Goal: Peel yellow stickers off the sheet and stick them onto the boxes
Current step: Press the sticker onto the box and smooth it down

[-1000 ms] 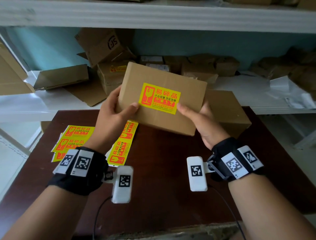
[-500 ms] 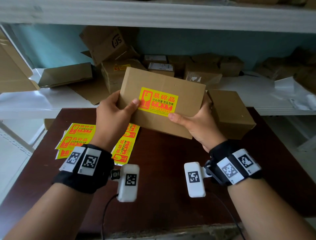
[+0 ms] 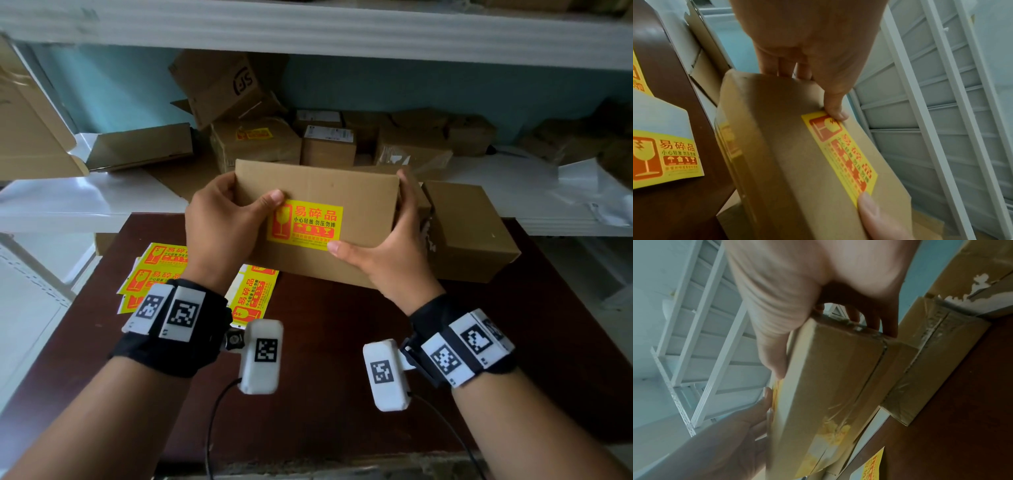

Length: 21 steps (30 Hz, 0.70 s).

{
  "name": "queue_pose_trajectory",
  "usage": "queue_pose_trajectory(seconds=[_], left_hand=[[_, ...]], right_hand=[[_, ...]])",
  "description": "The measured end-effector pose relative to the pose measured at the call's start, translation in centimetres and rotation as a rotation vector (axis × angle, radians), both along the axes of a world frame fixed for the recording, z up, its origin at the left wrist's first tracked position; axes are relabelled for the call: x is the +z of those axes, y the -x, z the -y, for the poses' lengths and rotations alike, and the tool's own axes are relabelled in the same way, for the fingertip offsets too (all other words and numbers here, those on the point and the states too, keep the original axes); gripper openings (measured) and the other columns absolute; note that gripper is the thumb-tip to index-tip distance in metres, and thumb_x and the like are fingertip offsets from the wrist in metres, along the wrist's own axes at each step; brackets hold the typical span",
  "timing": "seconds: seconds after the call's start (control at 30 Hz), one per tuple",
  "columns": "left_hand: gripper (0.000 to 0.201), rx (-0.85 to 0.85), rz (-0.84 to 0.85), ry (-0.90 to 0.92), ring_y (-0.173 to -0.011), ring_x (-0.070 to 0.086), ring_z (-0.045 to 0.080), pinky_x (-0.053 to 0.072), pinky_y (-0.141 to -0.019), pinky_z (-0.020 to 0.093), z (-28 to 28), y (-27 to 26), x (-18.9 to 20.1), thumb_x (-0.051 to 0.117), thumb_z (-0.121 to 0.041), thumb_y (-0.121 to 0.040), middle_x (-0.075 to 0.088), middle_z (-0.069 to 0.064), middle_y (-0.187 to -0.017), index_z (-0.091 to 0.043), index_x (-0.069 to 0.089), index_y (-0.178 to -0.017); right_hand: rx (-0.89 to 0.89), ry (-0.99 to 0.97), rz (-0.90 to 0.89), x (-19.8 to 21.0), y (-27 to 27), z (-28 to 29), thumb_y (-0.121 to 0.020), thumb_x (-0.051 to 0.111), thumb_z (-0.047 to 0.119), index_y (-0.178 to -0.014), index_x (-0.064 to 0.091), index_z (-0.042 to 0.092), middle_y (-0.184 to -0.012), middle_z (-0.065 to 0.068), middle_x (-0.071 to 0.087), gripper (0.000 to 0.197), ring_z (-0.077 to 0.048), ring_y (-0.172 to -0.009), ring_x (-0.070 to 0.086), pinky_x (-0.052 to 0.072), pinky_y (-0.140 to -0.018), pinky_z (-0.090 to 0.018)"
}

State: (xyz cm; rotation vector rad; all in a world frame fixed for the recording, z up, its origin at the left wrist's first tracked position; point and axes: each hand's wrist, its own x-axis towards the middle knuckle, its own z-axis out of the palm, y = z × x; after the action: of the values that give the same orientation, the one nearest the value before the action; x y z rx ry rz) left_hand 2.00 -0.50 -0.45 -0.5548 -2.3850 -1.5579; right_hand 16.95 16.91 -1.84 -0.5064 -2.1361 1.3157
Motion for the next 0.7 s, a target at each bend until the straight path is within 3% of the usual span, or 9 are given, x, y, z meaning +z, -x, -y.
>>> queue_pose_trajectory(seconds=[0.07, 0.13, 0.23, 0.3, 0.4, 0.47, 0.6, 0.7], left_hand=[[0.058, -0.018, 0.025, -0.039, -0.093, 0.069, 0.004, 0.058, -0.08, 0.031, 0.2, 0.4, -0.2, 0.074, -0.058, -0.073, 0.075, -0.01, -0.102, -0.021, 0.072, -0.117], [0.054, -0.036, 0.04, -0.059, -0.096, 0.07, 0.004, 0.059, -0.083, 0.035, 0.3, 0.5, -0.4, 0.072, -0.056, -0.076, 0.076, -0.01, -0.103, -0.021, 0.073, -0.117], [0.036, -0.063, 0.032, -0.028, -0.097, 0.07, 0.011, 0.051, -0.072, 0.024, 0.2, 0.2, 0.0, 0.063, -0.043, -0.089, 0.075, -0.008, -0.1, -0.019, 0.073, -0.115], [0.035, -0.077, 0.015, 0.018, -0.097, 0.068, 0.013, 0.043, -0.066, 0.018, 0.0, -0.2, 0.4, 0.057, -0.044, -0.095, 0.072, -0.009, -0.097, -0.02, 0.071, -0.116], [0.067, -0.093, 0.05, 0.072, -0.1, 0.063, 0.009, 0.052, -0.079, 0.029, -0.4, -1.3, 0.4, 0.067, -0.069, -0.073, 0.067, -0.013, -0.11, -0.027, 0.06, -0.125], [0.079, -0.054, 0.038, 0.084, -0.102, 0.063, 0.009, 0.056, -0.085, 0.037, -0.4, -1.5, 0.0, 0.072, -0.072, -0.063, 0.067, -0.012, -0.114, -0.027, 0.059, -0.128], [0.059, -0.078, 0.074, -0.073, -0.096, 0.069, 0.005, 0.059, -0.086, 0.04, -0.3, -1.1, -0.1, 0.078, -0.054, -0.069, 0.074, -0.013, -0.105, -0.026, 0.07, -0.12], [0.054, -0.127, 0.207, -0.213, -0.101, 0.071, 0.008, 0.057, -0.093, 0.042, -0.1, -0.2, -0.5, 0.076, -0.043, -0.072, 0.076, -0.011, -0.107, -0.023, 0.071, -0.122]], right_hand=[[0.007, 0.023, 0.003, -0.2, 0.0, -0.1, -0.052, 0.092, 0.047, -0.155, 0.005, 0.043, -0.155, 0.006, 0.03, 0.135, -0.009, -0.138, 0.04, 0.04, -0.116, -0.041], [0.011, 0.039, 0.01, -0.3, 0.0, -0.2, -0.048, 0.088, 0.054, -0.155, 0.006, 0.043, -0.154, 0.006, 0.033, 0.136, -0.008, -0.138, 0.041, 0.04, -0.115, -0.043], [0.013, 0.06, 0.017, -0.2, -0.2, -0.6, -0.047, 0.087, 0.055, -0.155, 0.008, 0.04, -0.152, 0.006, 0.034, 0.135, -0.009, -0.136, 0.042, 0.042, -0.114, -0.044], [0.013, 0.063, 0.013, -0.2, -0.2, -0.8, -0.048, 0.088, 0.053, -0.156, 0.008, 0.039, -0.151, 0.006, 0.034, 0.135, -0.01, -0.136, 0.042, 0.043, -0.113, -0.045], [0.001, 0.046, 0.005, -0.3, -0.1, -0.7, -0.051, 0.09, 0.05, -0.156, 0.008, 0.04, -0.153, 0.005, 0.032, 0.133, -0.009, -0.137, 0.041, 0.041, -0.114, -0.044], [0.001, 0.044, 0.002, -0.5, 0.0, -0.7, -0.051, 0.091, 0.049, -0.156, 0.01, 0.039, -0.152, 0.006, 0.033, 0.133, -0.008, -0.136, 0.041, 0.041, -0.114, -0.042], [0.01, 0.047, 0.004, -0.6, -0.1, -0.8, -0.056, 0.094, 0.041, -0.156, 0.009, 0.038, -0.151, 0.006, 0.033, 0.132, -0.007, -0.135, 0.042, 0.041, -0.115, -0.039], [0.027, 0.06, 0.024, -0.2, -0.5, -1.0, -0.062, 0.095, 0.03, -0.156, 0.007, 0.038, -0.148, 0.007, 0.032, 0.129, -0.009, -0.134, 0.042, 0.041, -0.114, -0.039]])
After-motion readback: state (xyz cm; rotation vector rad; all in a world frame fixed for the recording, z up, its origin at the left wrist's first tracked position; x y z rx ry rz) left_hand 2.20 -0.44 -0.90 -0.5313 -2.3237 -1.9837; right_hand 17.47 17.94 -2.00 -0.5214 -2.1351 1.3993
